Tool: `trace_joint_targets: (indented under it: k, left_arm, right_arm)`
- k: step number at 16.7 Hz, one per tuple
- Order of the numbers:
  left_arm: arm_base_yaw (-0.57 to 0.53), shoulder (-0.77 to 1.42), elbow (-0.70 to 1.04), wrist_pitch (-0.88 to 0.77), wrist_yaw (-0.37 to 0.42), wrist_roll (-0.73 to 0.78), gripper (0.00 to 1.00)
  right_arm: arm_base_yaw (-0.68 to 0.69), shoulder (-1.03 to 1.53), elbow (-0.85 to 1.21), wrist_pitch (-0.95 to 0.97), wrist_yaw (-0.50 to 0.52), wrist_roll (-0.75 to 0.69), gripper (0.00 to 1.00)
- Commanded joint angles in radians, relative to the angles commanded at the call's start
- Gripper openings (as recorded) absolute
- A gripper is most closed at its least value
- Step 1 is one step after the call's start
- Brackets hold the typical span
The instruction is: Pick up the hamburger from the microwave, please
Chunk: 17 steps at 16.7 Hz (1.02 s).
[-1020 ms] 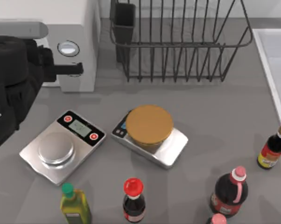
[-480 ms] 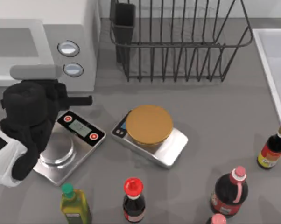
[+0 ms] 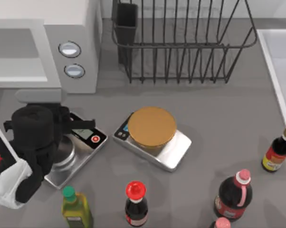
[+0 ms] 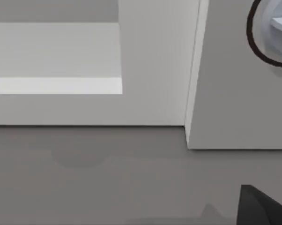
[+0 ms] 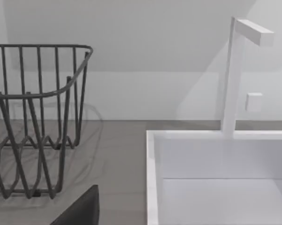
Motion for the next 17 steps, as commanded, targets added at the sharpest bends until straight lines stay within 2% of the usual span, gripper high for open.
trace_joint_targets:
  k: [13,17]
  left_arm:
    - [0.000,0.000,0.000,0.000,0.000,0.000,0.98]
    - [0.000,0.000,0.000,0.000,0.000,0.000,1.00]
  right_arm:
    - [0.000,0.000,0.000,0.000,0.000,0.000,1.00]
    - [0.000,0.000,0.000,0.000,0.000,0.000,1.00]
